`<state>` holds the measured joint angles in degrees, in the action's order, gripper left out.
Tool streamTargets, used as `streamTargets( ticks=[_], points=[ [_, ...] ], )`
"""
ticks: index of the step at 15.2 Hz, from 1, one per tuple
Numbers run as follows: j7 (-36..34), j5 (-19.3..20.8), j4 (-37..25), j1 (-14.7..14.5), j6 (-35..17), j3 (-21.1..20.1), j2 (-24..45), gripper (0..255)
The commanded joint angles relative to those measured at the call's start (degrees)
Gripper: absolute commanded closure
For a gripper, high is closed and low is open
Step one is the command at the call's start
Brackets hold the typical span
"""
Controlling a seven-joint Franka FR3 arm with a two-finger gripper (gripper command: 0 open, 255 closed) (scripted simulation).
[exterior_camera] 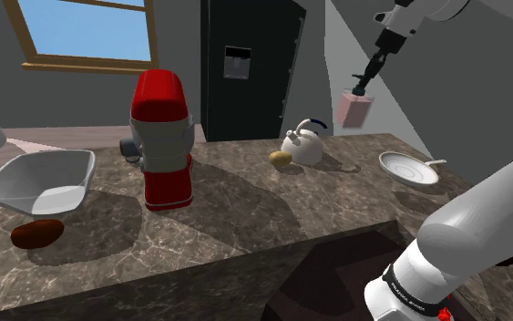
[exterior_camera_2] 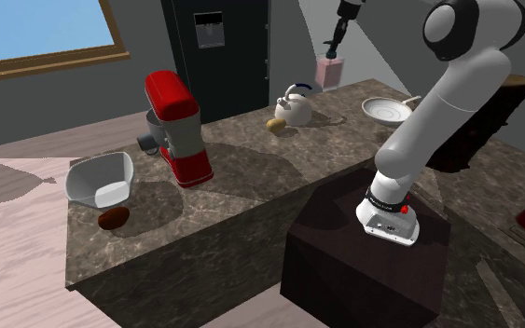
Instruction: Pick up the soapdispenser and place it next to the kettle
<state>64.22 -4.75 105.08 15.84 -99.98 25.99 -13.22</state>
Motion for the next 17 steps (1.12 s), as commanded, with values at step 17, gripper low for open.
streamTargets(
  ticks=[17],
  points=[
    [1.9, -0.1, 14.5, 0.3, -13.9, 0.4, -0.6, 255]
  ],
)
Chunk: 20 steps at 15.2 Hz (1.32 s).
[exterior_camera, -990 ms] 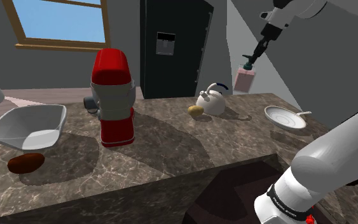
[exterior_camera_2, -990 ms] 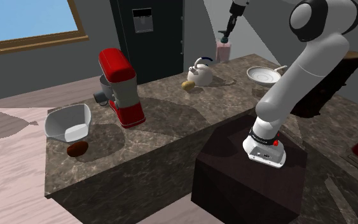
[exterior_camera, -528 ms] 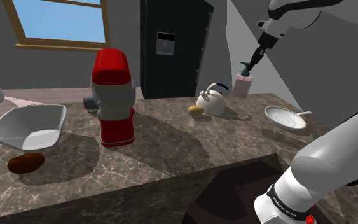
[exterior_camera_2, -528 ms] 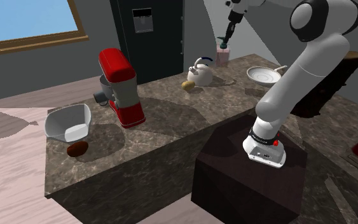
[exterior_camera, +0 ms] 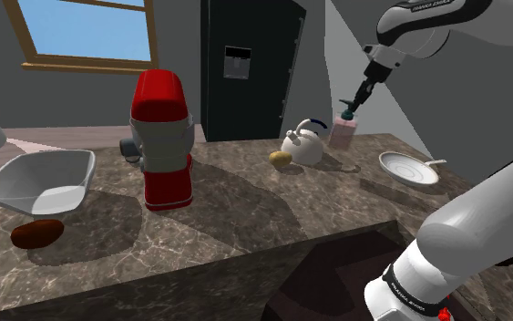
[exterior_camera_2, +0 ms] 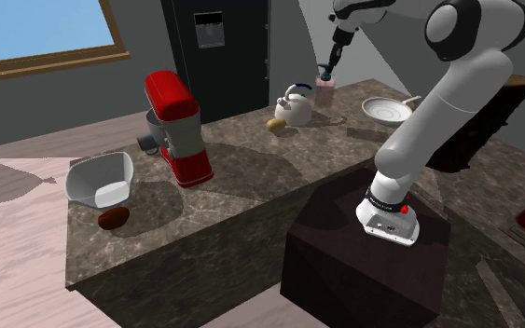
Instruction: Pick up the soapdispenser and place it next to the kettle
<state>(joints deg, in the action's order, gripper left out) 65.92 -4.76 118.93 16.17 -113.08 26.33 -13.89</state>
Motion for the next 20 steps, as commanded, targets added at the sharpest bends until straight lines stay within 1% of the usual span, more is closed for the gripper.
streamTargets(
  ticks=[1, 11, 20],
  points=[
    [0.3, -0.2, 1.3, 0.0, -1.5, 0.1, 0.2, 255],
    [2.2, -1.4, 7.4, -0.1, -9.1, 0.8, 2.0, 255],
    [4.6, -3.5, 11.9, -0.4, -15.9, 1.6, 4.8, 255]
  ],
)
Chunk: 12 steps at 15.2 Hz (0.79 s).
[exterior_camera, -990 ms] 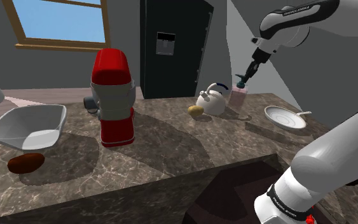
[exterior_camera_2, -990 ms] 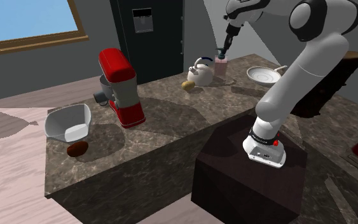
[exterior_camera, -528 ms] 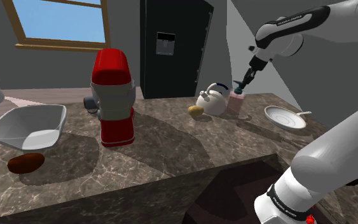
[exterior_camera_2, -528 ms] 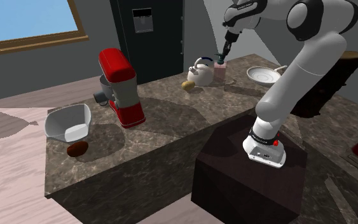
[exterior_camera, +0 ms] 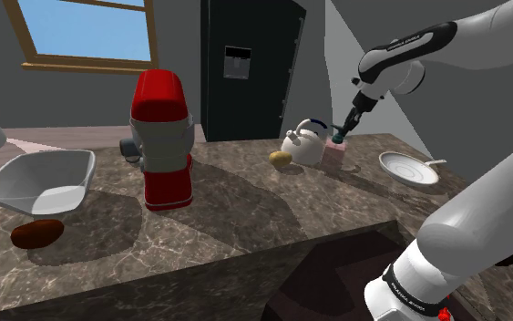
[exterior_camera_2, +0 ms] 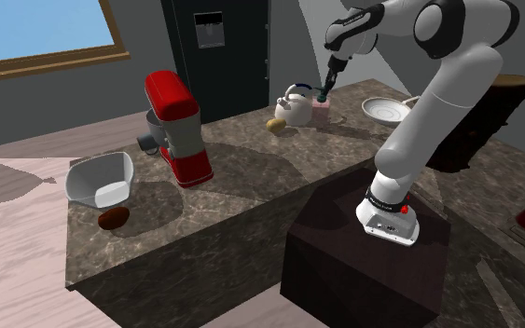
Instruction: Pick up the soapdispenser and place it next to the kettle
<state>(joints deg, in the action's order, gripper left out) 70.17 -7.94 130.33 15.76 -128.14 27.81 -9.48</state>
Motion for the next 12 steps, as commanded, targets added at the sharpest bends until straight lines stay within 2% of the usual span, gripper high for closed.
streamTargets(
  ticks=[1, 3, 11, 12],
  points=[
    [0.7, -0.6, 0.9, -0.1, -1.5, 0.2, 0.7, 255],
    [1.6, -1.5, 1.9, -0.2, -3.4, 0.4, 1.8, 255],
    [1.6, -1.5, 1.9, -0.2, -3.4, 0.4, 1.8, 255],
    [1.6, -1.5, 2.0, -0.2, -3.4, 0.4, 1.7, 0]
  ],
)
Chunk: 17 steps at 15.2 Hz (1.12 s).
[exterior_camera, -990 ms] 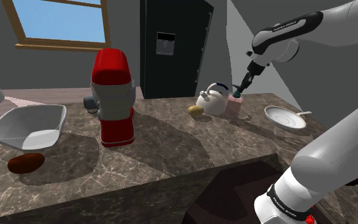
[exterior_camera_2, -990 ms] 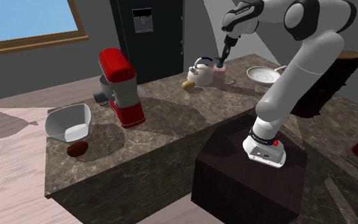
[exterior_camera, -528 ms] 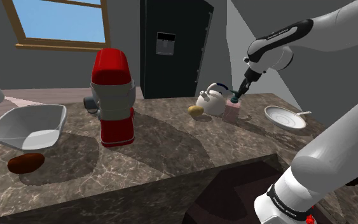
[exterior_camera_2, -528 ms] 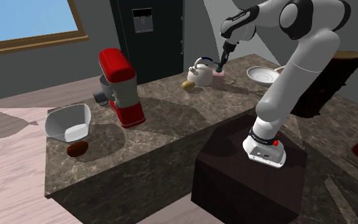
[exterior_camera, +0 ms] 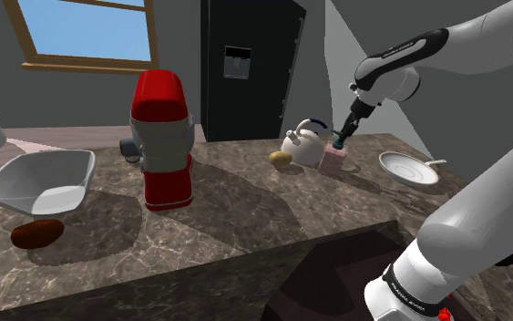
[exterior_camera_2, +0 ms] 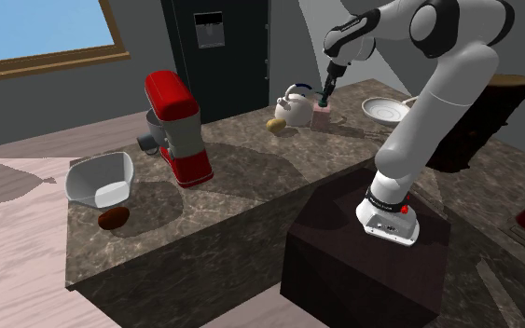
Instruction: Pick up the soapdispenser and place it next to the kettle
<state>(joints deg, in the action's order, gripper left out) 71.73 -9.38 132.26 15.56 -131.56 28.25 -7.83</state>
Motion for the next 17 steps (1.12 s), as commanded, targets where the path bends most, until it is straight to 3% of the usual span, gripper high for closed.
streamTargets(
  ticks=[1, 5, 9, 17],
  points=[
    [0.0, 0.0, 0.1, 0.0, 0.0, 0.0, 0.0, 0],
    [0.0, 0.0, 0.0, 0.0, 0.0, 0.0, 0.1, 0],
    [-2.2, 3.2, -3.3, 0.9, 7.1, -0.4, -4.3, 0],
    [-2.2, 3.2, -3.3, 1.0, 7.1, -0.4, -4.3, 0]
  ],
)
